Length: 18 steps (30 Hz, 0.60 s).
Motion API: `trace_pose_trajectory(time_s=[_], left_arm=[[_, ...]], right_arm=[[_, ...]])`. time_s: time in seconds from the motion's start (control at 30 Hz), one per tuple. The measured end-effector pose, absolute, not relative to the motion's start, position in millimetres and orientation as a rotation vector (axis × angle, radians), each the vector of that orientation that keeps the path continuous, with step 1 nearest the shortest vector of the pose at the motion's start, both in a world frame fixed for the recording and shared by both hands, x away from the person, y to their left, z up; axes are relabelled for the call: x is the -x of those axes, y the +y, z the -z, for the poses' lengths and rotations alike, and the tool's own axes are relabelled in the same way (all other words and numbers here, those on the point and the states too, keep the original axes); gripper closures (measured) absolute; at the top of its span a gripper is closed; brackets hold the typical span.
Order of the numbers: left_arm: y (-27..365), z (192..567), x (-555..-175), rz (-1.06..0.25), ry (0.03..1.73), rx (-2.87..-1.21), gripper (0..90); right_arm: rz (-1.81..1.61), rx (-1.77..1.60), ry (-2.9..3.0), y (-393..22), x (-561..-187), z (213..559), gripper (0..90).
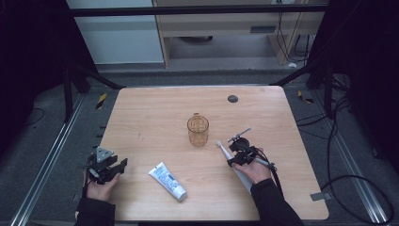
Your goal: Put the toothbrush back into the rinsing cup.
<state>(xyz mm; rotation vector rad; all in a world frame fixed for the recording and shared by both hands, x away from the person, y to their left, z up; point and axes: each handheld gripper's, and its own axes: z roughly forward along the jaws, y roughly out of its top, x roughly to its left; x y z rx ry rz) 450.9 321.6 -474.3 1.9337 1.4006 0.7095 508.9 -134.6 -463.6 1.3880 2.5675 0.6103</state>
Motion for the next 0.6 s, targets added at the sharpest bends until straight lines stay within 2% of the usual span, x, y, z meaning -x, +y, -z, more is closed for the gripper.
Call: trace_pose_trajectory(time_s=[0.47, 0.6], left_arm=[[321.9, 474.5, -451.0, -0.707, 1.402, -1.936, 54.1], [321.6, 474.6, -451.1, -0.706, 1.402, -1.936, 54.1]], right_arm=[[-0.557, -1.405, 2.596, -130.8, -510.8, 471.6, 62.0], [-0.56, -1.413, 2.59, -130.5, -510.0, 471.6, 65.4]])
